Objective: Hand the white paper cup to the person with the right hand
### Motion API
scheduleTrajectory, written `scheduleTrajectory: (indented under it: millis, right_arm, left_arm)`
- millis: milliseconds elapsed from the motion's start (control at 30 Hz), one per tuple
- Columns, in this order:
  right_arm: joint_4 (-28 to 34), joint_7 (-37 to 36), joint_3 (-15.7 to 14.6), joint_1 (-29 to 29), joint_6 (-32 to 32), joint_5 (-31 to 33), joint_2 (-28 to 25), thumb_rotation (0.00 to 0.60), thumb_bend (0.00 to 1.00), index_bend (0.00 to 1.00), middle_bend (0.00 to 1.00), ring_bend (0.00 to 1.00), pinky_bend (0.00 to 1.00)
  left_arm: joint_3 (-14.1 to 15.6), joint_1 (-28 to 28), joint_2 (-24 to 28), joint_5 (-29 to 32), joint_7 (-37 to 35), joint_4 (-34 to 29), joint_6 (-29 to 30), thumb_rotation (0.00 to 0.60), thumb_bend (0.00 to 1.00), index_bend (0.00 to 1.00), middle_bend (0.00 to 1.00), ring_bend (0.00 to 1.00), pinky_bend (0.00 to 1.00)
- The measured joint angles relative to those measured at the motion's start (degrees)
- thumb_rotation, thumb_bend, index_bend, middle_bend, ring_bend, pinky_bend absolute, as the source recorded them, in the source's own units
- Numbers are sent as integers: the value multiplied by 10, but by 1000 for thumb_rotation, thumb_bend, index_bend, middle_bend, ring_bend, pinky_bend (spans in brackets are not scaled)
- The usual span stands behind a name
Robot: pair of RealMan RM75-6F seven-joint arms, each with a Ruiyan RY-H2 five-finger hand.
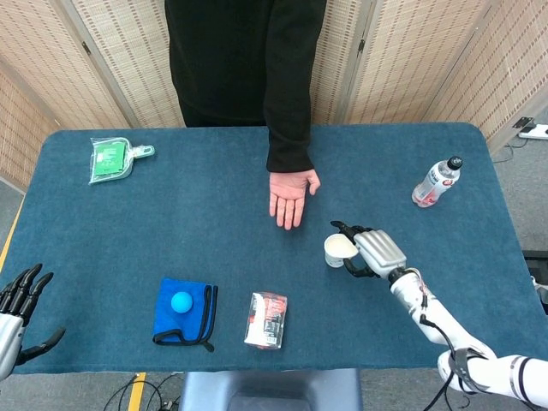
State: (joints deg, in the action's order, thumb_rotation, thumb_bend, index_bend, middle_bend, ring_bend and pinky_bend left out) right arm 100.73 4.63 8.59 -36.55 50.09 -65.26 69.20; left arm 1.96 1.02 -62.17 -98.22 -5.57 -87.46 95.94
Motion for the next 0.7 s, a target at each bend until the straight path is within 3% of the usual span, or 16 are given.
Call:
scheduleTrajectory:
  millis: [167,333,467,700]
  right_arm:
    - [70,3,19,10,48,-28,-43,600,430,90,271,224,294]
    - [97,44,63,-12,73,-25,-46,600,416,90,278,224,294]
    - [83,75,86,-51,62,32,-27,600,417,90,274,224,294]
    - [-6,121,110,-134,26,134,38,600,369,90,254,224,294]
  left_arm:
    - [1,1,0,1,-3,-2,-4,600,269,79,0,0,174]
    - [-3,4,4,13,-19,0,-10,600,269,79,0,0,174]
    - [-7,7,8,18,-29,2,-16,600,269,79,0,0,174]
    - [-10,9,12,35,-43,6,-26,600,269,80,0,0,174]
